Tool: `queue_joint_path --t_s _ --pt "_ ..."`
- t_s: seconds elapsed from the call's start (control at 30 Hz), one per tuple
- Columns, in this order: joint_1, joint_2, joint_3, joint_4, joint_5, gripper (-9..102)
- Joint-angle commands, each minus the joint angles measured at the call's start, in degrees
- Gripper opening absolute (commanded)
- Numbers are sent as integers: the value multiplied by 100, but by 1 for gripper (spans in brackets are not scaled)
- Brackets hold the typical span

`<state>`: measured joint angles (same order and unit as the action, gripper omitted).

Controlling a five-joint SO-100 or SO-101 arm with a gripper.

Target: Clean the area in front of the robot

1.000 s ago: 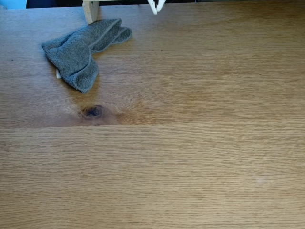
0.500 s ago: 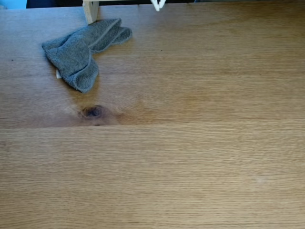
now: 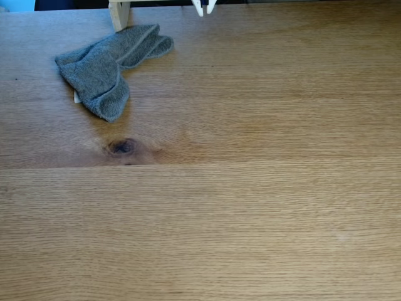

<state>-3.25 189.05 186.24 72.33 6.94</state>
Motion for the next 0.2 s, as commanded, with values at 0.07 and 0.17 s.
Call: queue_joint_path --t_s 0.07,0.17 --pt "-9 35 562 18 -18 5" --pt "-9 35 562 18 -18 5"
